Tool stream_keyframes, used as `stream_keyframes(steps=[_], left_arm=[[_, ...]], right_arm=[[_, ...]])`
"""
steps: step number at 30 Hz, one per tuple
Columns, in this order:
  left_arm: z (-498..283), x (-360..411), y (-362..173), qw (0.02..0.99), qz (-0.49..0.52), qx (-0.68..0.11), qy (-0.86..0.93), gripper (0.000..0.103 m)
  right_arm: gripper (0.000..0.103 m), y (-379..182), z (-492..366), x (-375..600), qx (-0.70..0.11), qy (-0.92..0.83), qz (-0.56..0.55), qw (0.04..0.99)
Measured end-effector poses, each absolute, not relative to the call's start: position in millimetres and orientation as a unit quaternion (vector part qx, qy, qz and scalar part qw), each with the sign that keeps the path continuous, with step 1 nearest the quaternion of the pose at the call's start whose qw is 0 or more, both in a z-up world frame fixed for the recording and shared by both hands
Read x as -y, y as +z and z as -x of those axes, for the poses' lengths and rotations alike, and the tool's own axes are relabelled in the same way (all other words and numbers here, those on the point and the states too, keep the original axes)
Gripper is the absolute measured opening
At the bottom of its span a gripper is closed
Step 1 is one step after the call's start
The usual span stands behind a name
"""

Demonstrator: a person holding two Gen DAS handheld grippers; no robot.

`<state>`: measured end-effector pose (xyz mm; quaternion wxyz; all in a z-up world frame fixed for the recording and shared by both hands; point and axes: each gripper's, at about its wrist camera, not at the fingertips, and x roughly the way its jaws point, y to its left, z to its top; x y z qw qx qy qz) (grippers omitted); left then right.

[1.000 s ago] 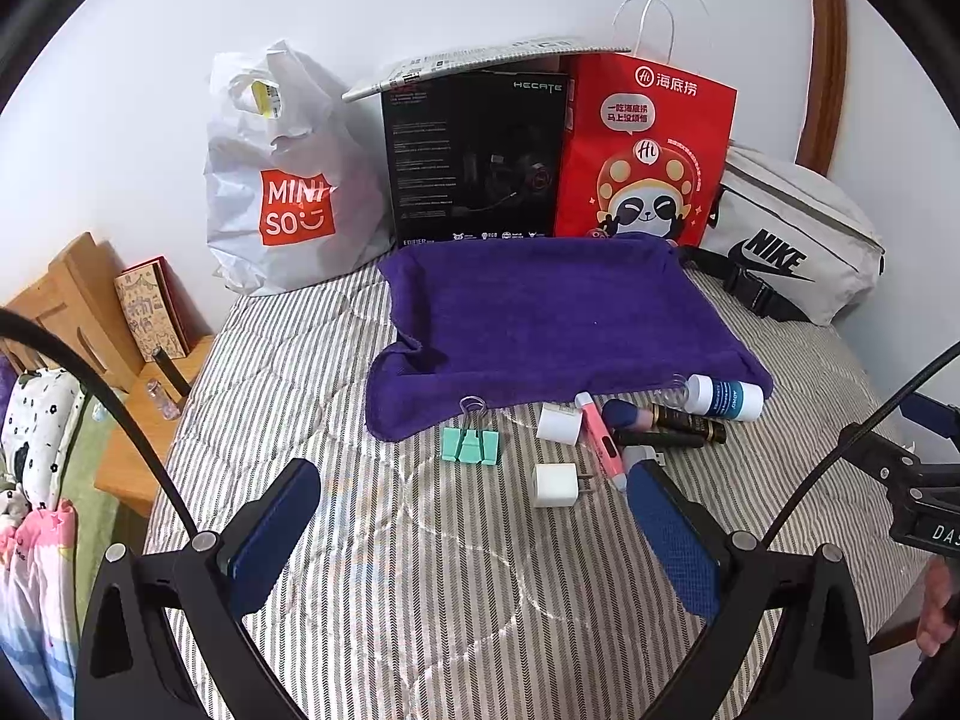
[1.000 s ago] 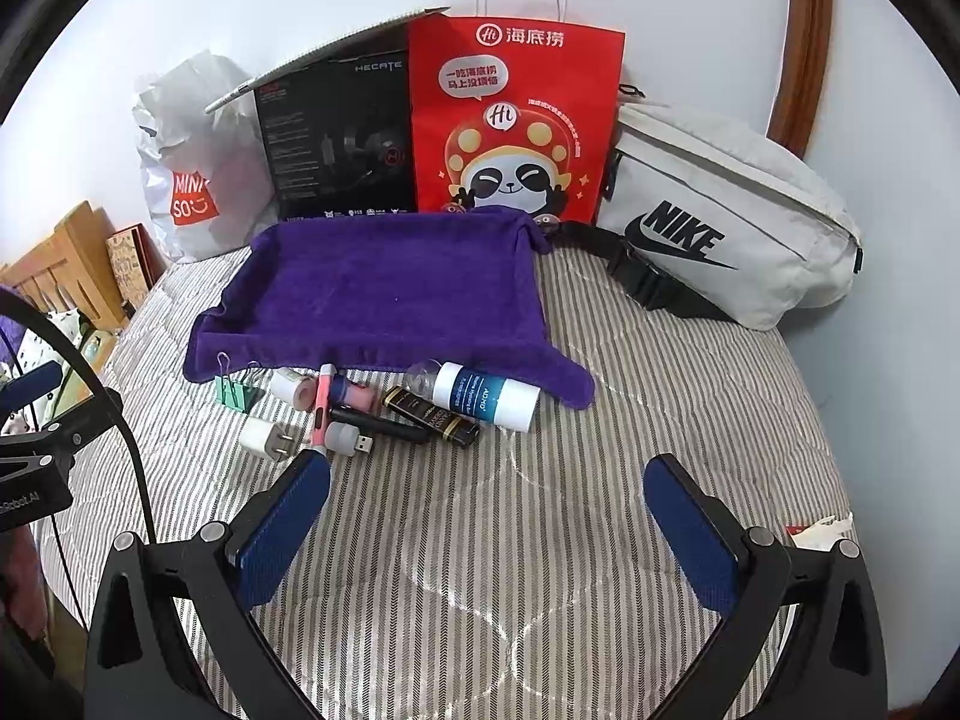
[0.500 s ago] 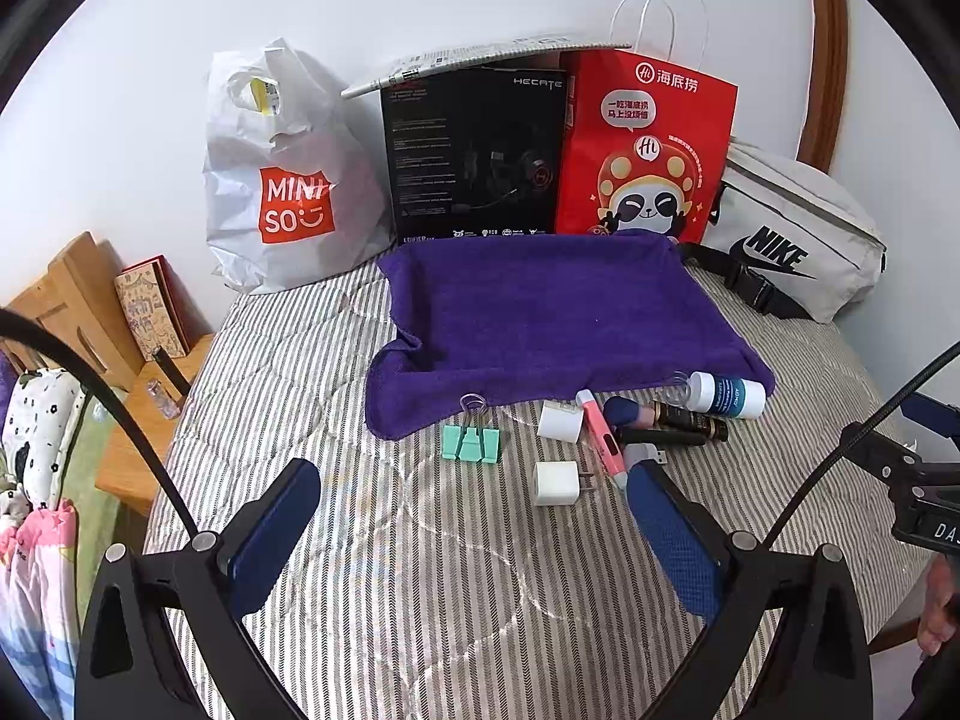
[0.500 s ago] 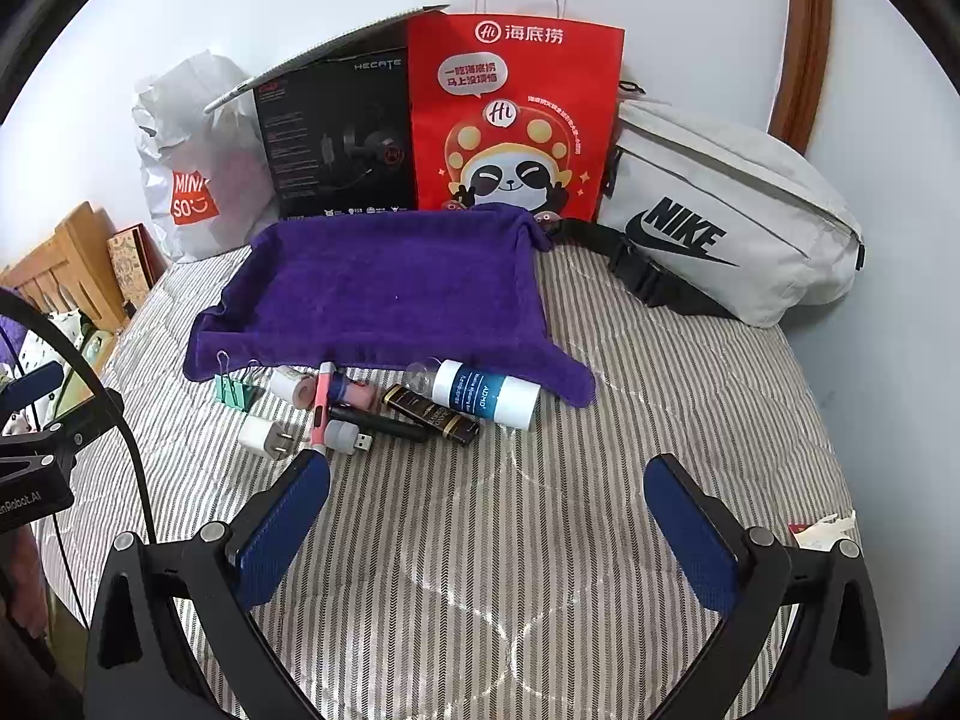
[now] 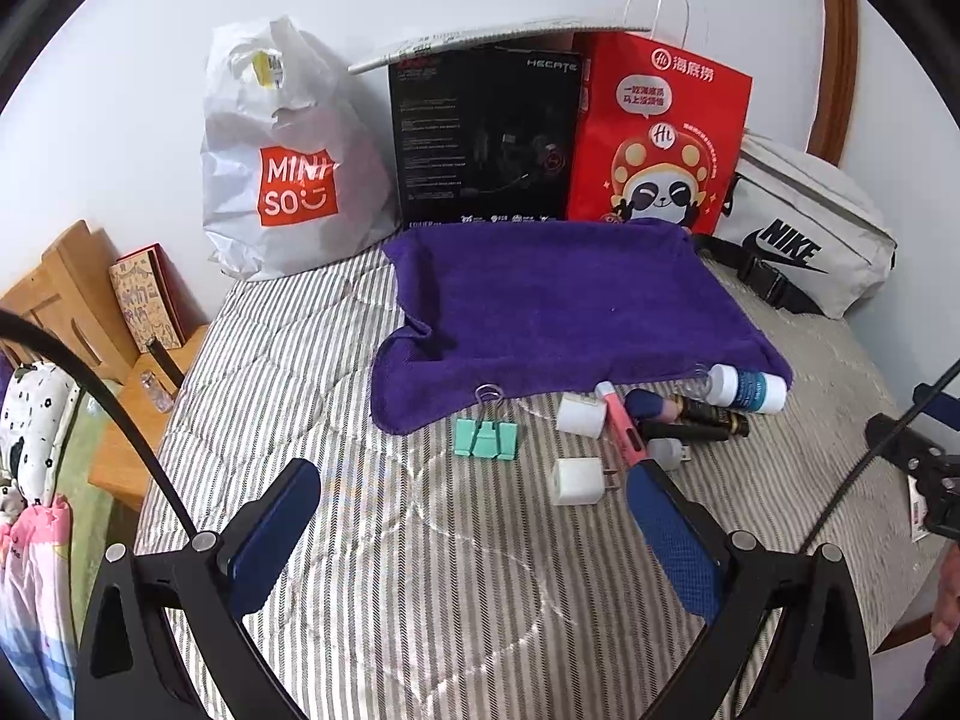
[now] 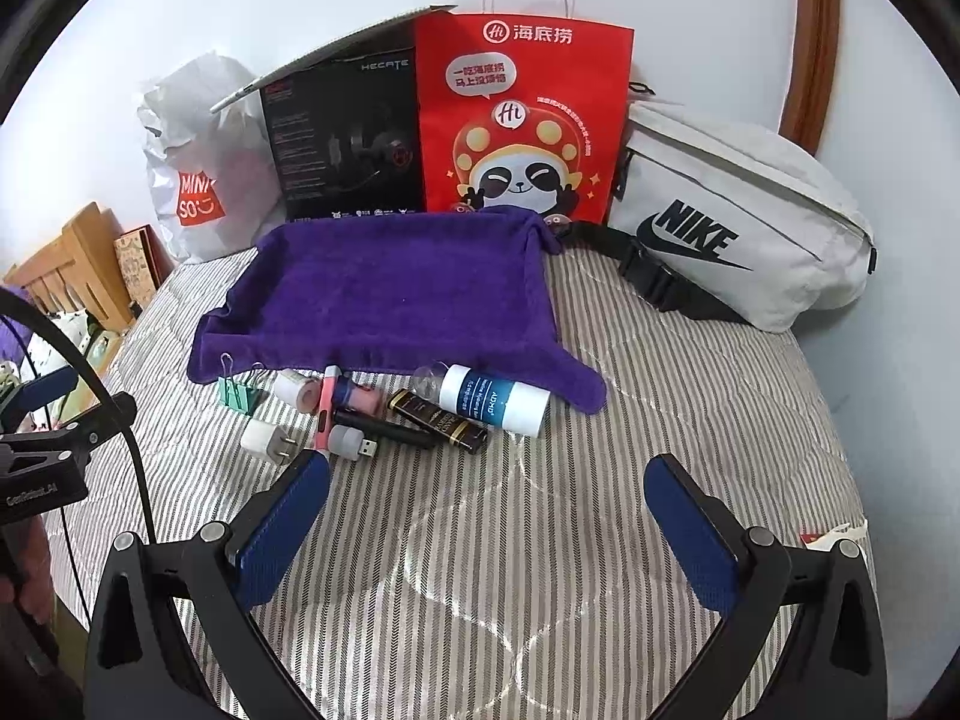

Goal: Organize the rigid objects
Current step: 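Grasp the green binder clip with the left gripper while the right grasps the white-blue Vaseline tube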

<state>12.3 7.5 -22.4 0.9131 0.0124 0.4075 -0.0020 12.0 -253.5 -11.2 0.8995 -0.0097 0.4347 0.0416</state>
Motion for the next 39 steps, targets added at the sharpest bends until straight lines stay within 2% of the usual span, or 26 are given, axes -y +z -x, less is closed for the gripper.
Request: stream_keyframes(steps=[6, 8, 15, 24, 26, 28, 29, 31, 34, 37, 39], left_arm=[[-34.8, -17.5, -57.0, 0.905, -0.008, -0.425, -0.019, 0.102], [-46.4, -20.5, -72.6, 0.899, -0.015, -0.438, -0.014, 0.095], [-77.4, -23.4, -106.5, 0.889, -0.012, -0.457, -0.026, 0.095], [-100.0, -14.6, -124.9, 0.888, -0.019, -0.458, -0.033, 0.094], [-104.0, -11.8, -129.5, 0.888, -0.028, -0.458, -0.030, 0.087], [-106.9, -11.5, -132.8, 0.888, -0.029, -0.458, -0.030, 0.084], [-106.2, -12.9, -132.7, 0.892, -0.026, -0.451, -0.031, 0.078], [-105.1, -15.8, -133.2, 0.895, -0.018, -0.444, -0.034, 0.072], [-103.1, -15.9, -131.2, 0.898, -0.016, -0.437, -0.043, 0.052], [-101.1, -12.7, -130.9, 0.899, -0.023, -0.435, -0.050, 0.041], [-100.8, -9.8, -130.9, 0.899, -0.030, -0.434, -0.053, 0.040]], right_arm=[[0.103, -25.5, -18.2, 258.8, -0.443, 0.056, -0.003, 0.895], [0.103, -32.1, -18.1, 259.7, -0.445, 0.057, 0.002, 0.894], [0.103, -58.9, -23.7, 265.8, -0.467, 0.046, 0.003, 0.883], [0.103, -80.3, -36.7, 269.1, -0.488, 0.037, 0.000, 0.872], [0.103, -82.9, -38.9, 269.3, -0.491, 0.036, 0.000, 0.870], [0.103, -84.6, -41.4, 269.9, -0.492, 0.031, 0.002, 0.870], [0.103, -84.9, -43.0, 271.0, -0.491, 0.027, 0.000, 0.871], [0.103, -85.6, -48.0, 274.4, -0.490, 0.019, -0.011, 0.871], [0.103, -87.2, -57.7, 279.5, -0.488, 0.008, -0.035, 0.872], [0.103, -90.6, -72.9, 281.2, -0.488, 0.001, -0.059, 0.871], [0.103, -93.7, -85.3, 276.6, -0.489, -0.006, -0.057, 0.870]])
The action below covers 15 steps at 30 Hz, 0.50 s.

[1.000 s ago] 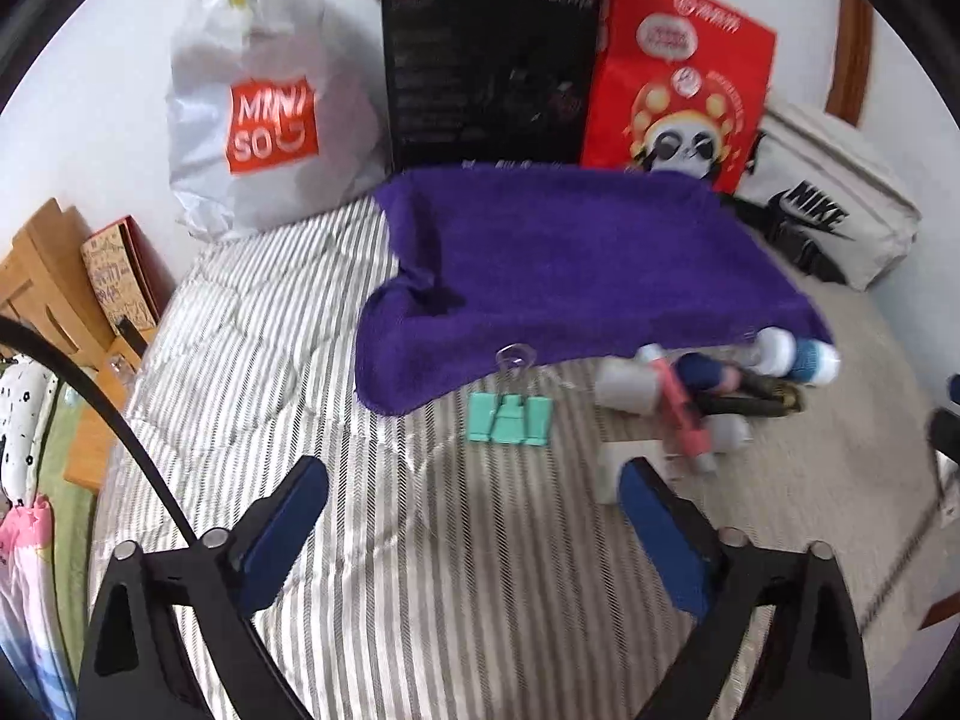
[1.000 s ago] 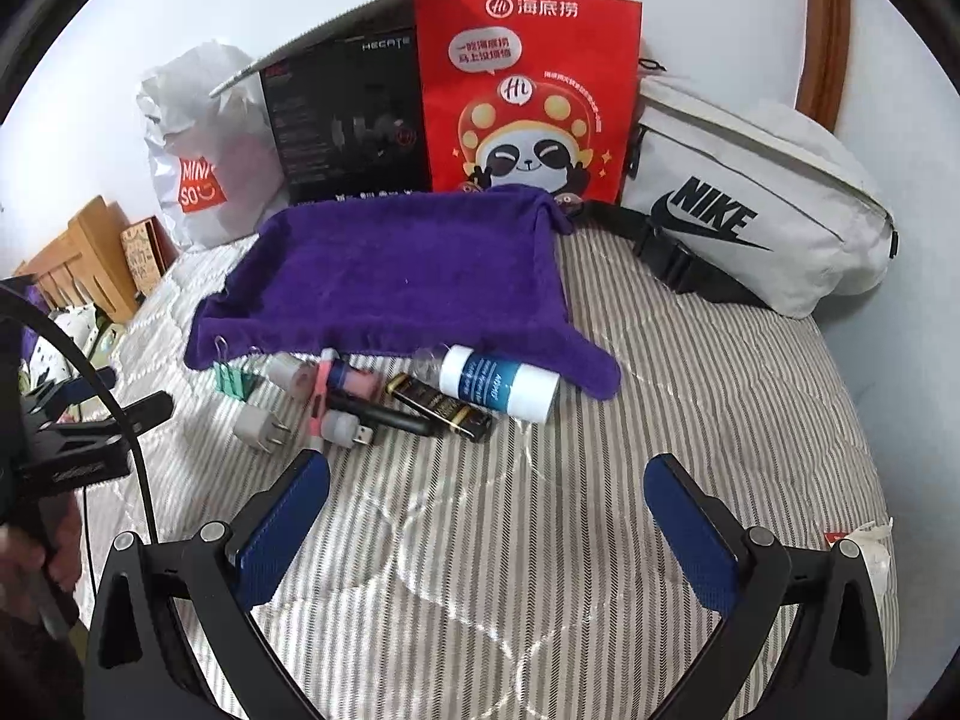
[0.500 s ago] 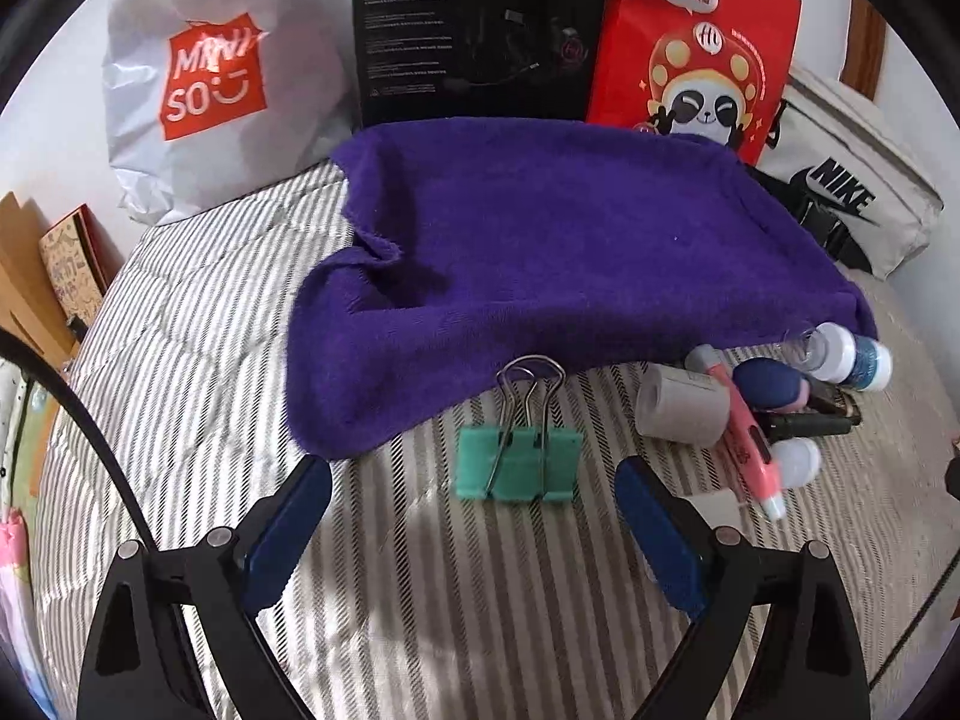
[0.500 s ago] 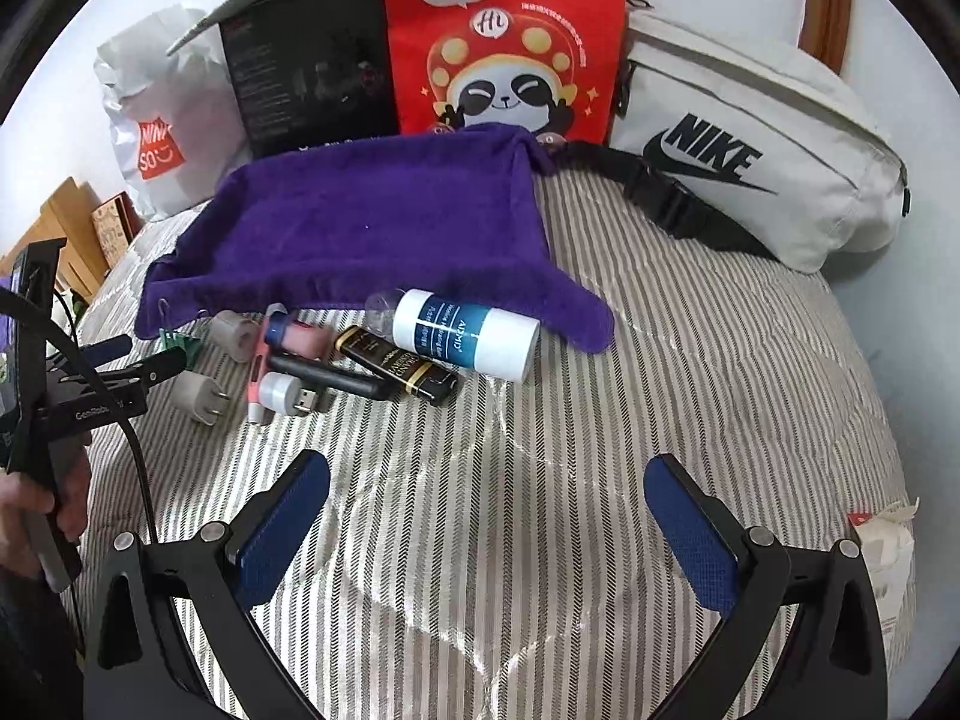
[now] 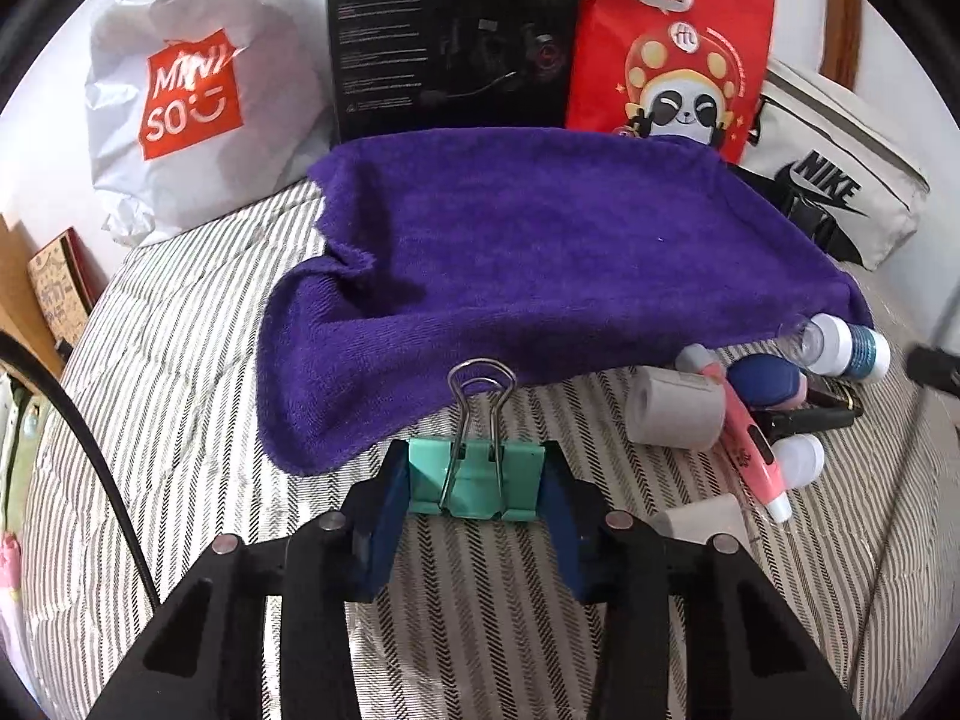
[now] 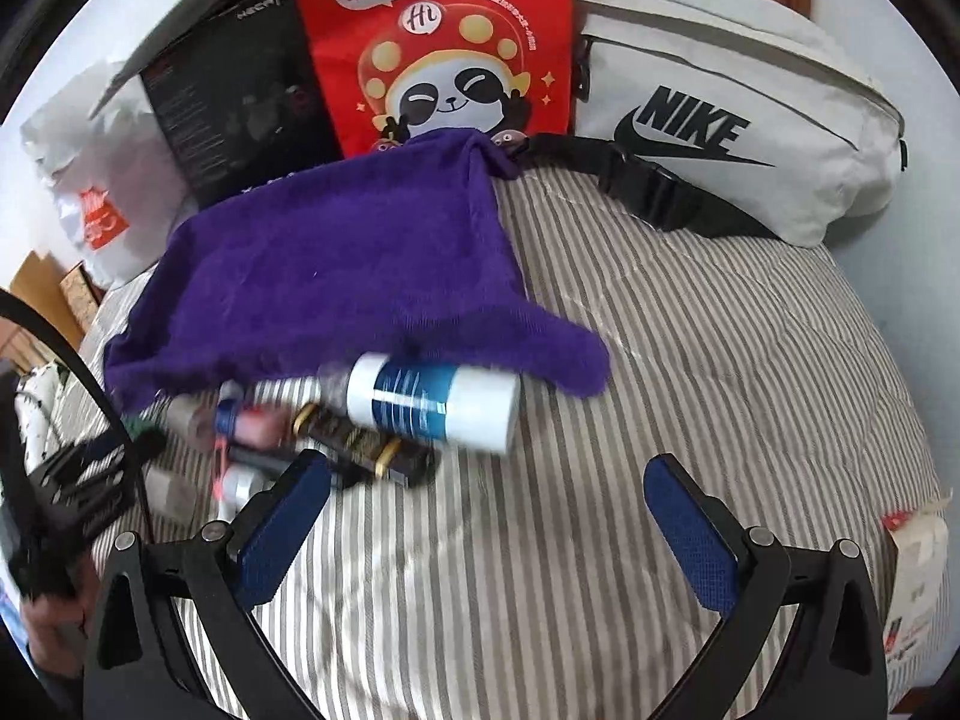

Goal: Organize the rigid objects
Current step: 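Grasp the green binder clip with the left gripper while the right grasps the white-blue Vaseline tube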

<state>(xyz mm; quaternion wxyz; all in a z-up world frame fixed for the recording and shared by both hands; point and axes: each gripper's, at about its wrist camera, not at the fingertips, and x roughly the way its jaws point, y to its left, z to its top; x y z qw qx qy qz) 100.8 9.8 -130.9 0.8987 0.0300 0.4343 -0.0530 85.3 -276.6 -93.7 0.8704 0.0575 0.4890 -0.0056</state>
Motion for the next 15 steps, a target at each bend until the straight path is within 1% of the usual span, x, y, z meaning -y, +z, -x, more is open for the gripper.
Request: stream_keyframes(steps=[9, 12, 15], left_arm=[[-101.5, -10.2, -130.5, 0.898, -0.025, -0.435, -0.055, 0.040], [-101.3, -11.0, -130.5, 0.899, -0.021, -0.435, -0.057, 0.040], [-99.3, -12.4, -130.4, 0.899, -0.018, -0.434, -0.058, 0.040]], right_arm=[[0.102, -115.3, -116.1, 254.1, -0.500, -0.045, -0.044, 0.864], [0.100, -119.0, -120.5, 249.5, -0.496, -0.050, -0.045, 0.866], [0.093, -124.1, -125.3, 246.7, -0.497, -0.057, -0.036, 0.865]])
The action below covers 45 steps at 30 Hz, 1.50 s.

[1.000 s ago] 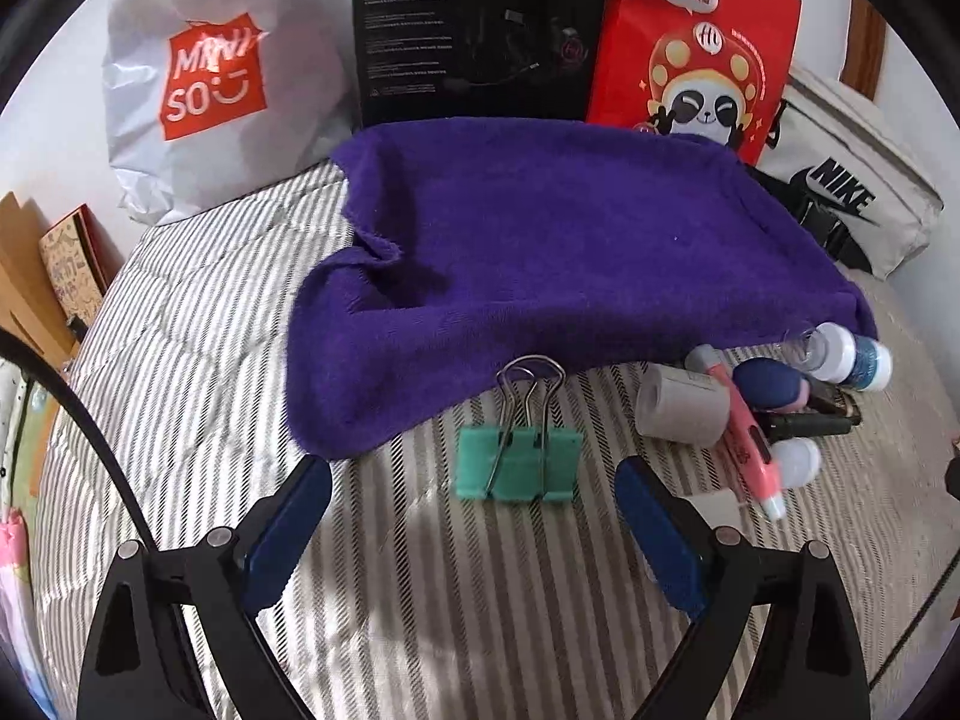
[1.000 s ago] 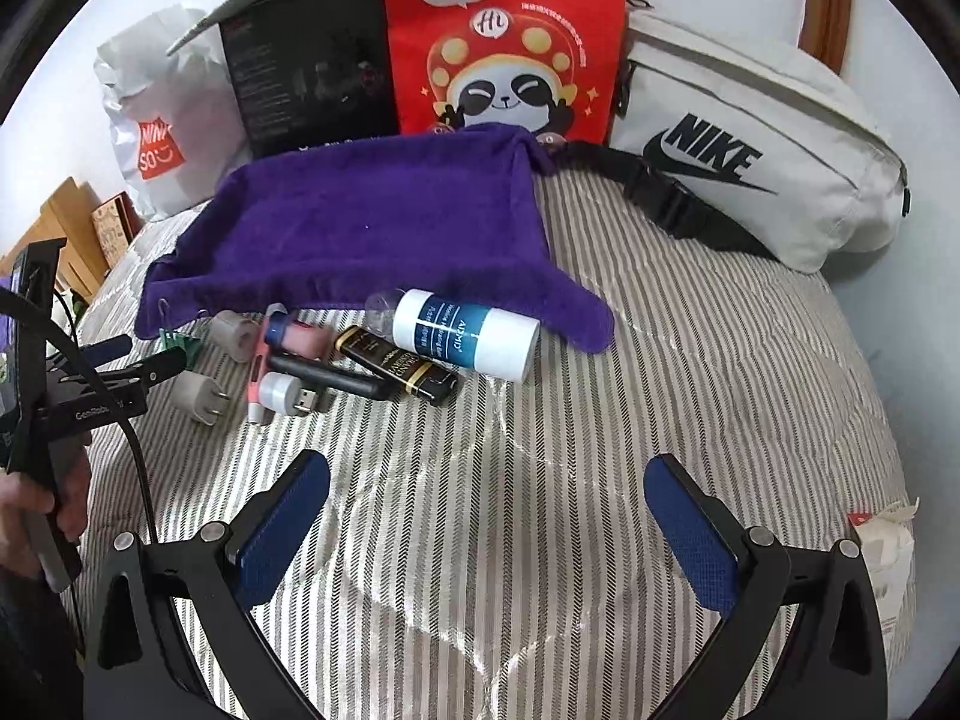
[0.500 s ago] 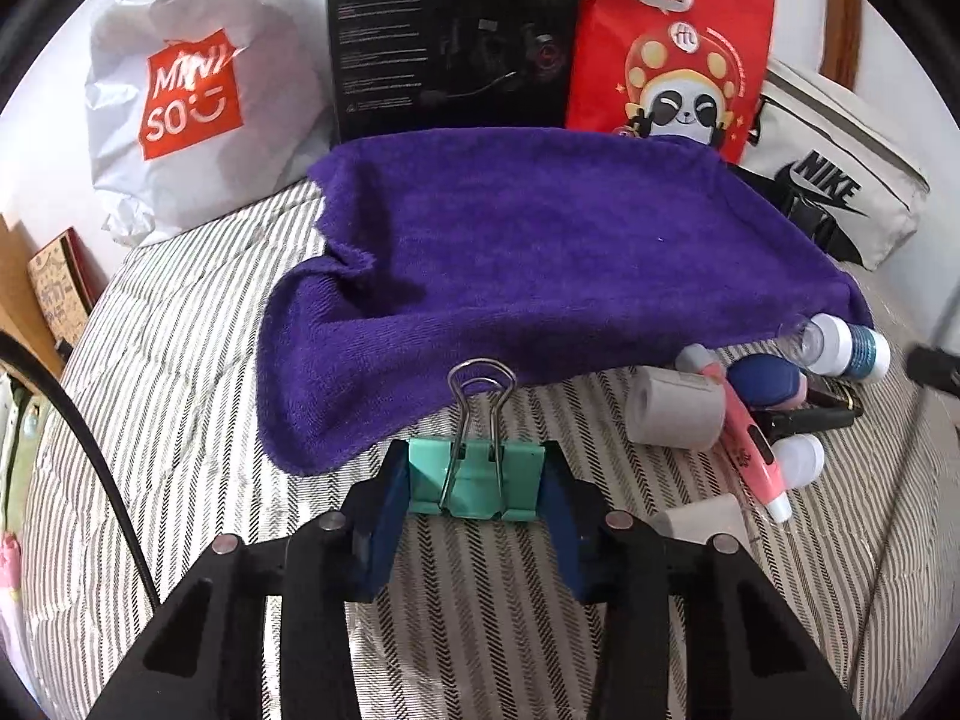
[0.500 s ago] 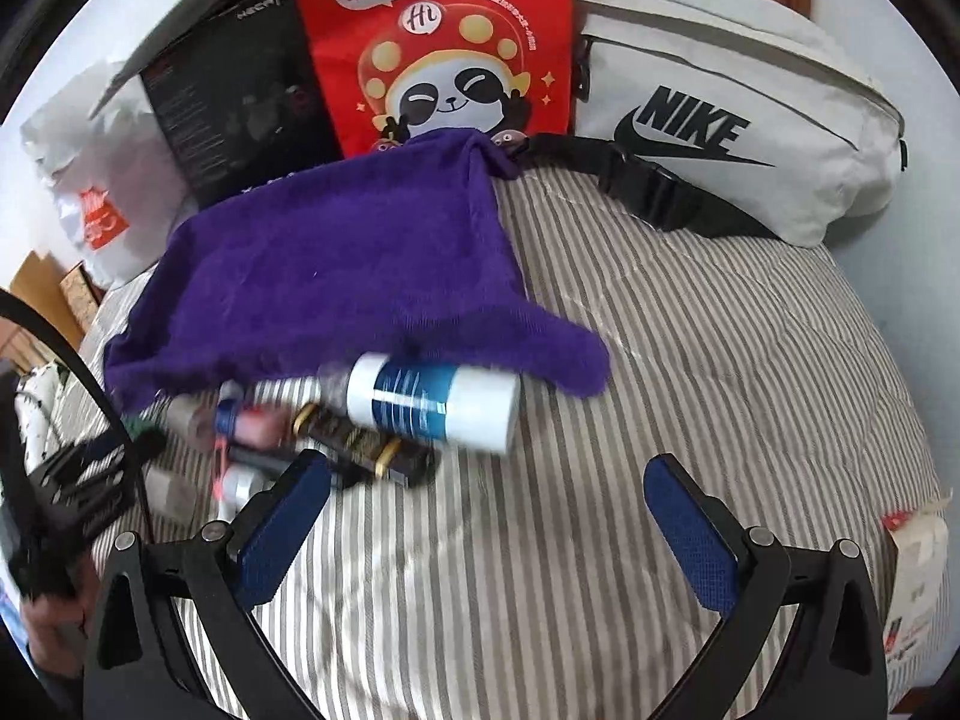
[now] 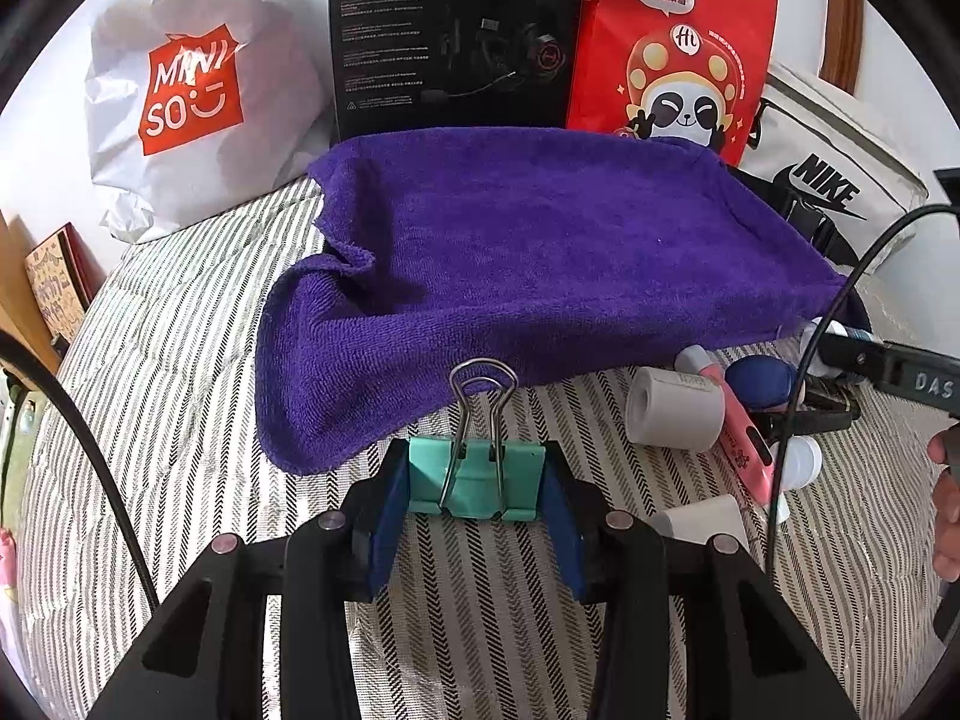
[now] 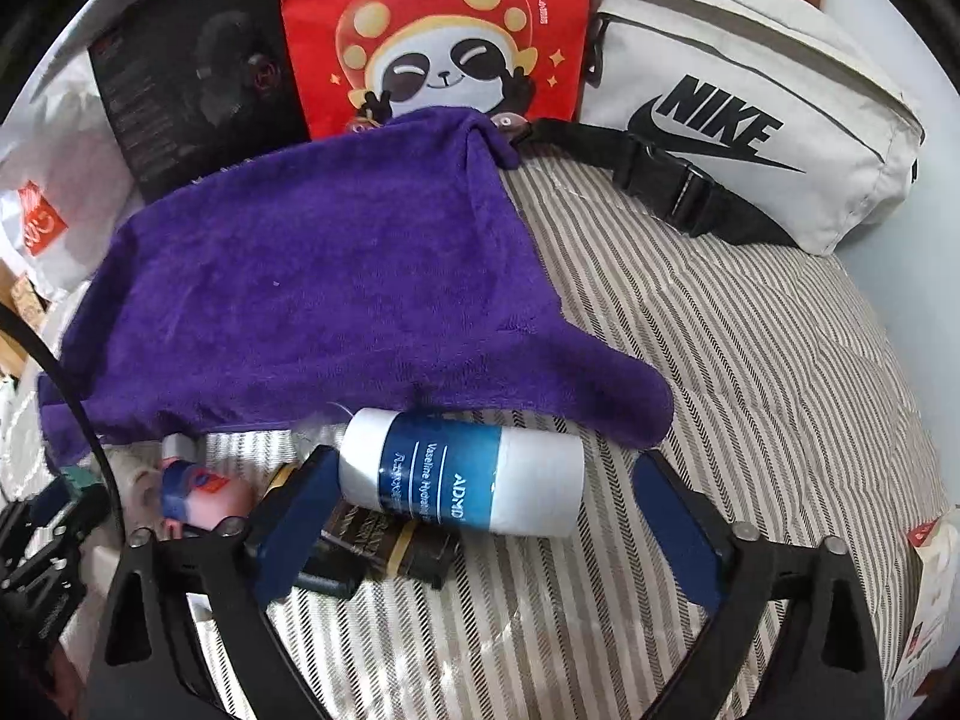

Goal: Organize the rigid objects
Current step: 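Grasp the green binder clip with the left gripper while the right grasps the white-blue Vaseline tube, then carry clip and tube onto the purple towel and open both grippers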

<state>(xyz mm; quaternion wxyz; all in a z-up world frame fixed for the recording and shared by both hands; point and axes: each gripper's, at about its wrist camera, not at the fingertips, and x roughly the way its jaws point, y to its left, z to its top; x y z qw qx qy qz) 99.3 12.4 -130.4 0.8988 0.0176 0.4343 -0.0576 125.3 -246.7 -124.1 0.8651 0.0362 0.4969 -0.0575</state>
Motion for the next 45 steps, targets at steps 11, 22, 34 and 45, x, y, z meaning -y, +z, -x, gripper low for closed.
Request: stream_keyframes(steps=[11, 22, 34, 45], left_arm=[[-99.7, -11.3, -130.1, 0.899, -0.019, -0.434, -0.057, 0.040], [-100.4, -11.4, -131.6, 0.899, -0.019, -0.434, -0.058, 0.040], [-101.1, -12.7, -131.7, 0.899, -0.018, -0.433, -0.059, 0.040], [-93.9, -32.4, -125.7, 0.891, 0.040, -0.447, -0.072, 0.040]], right_arm=[[0.084, -128.1, -114.6, 264.7, -0.514, -0.066, -0.036, 0.854], [0.076, -135.2, -113.1, 271.7, -0.503, -0.060, -0.058, 0.860], [0.076, -139.1, -104.0, 285.8, -0.491, -0.042, -0.062, 0.868], [0.076, -127.0, -101.1, 284.5, -0.489, -0.010, -0.052, 0.870]])
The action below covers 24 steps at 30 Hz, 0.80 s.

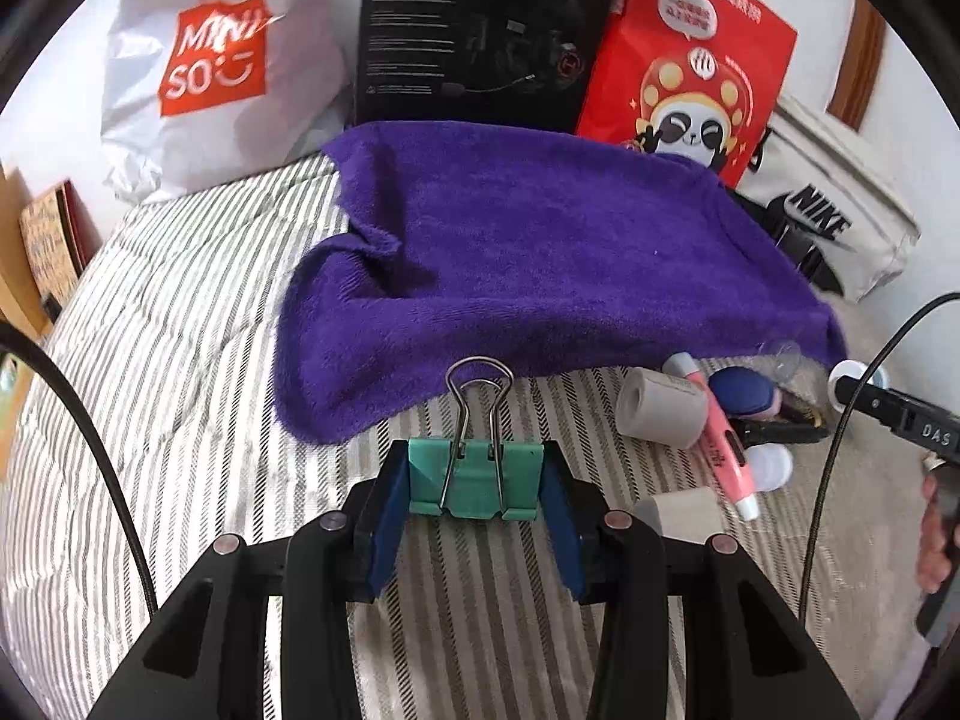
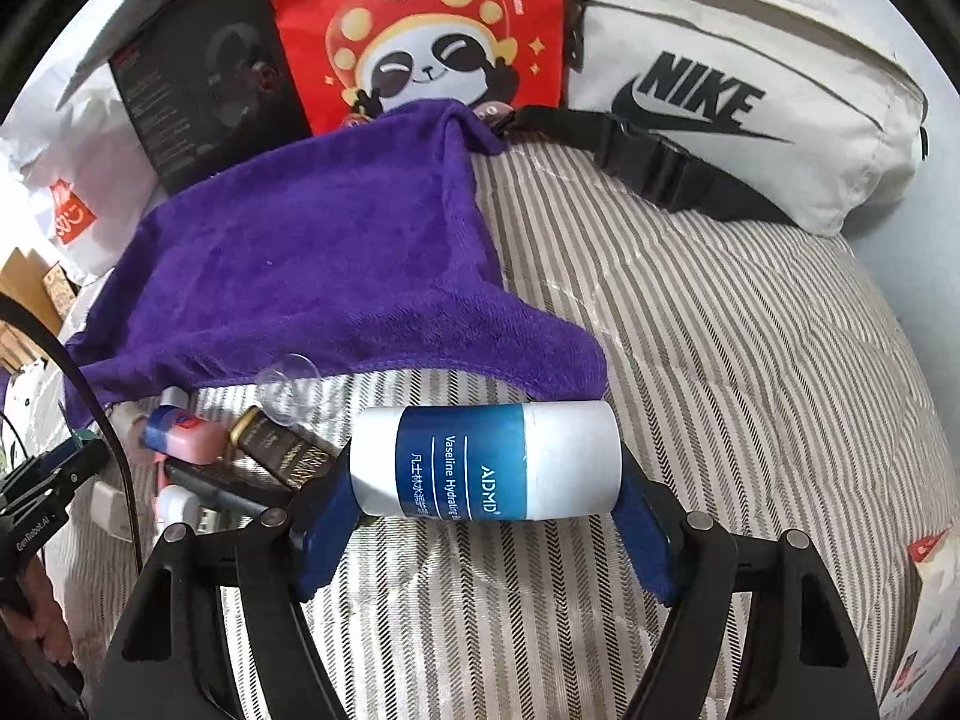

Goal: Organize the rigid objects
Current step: 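Carry clip and tube onto the purple towel and open both grippers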

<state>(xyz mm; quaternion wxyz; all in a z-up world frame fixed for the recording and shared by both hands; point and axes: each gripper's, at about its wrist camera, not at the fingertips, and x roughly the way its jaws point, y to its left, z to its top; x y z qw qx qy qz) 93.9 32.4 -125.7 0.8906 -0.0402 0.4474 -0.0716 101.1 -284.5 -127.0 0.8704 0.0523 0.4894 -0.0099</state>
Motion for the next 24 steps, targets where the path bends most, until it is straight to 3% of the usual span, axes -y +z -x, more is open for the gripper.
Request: stream_keyframes(steps=[13, 24], left_arm=[[-91.4, -56.0, -87.9, 0.902, 0.056, -0.424, -0.063, 0.040], [-140.8, -50.8, -45.1, 0.914, 0.027, -0.397, -0.076, 0.040]], right_arm=[[0.076, -88.0, -104.5, 271.0, -0.459, 0.051, -0.050, 0.885], [0.076, -47.2, -160.6, 259.2, -0.426, 0.090, -0.035, 0.900]])
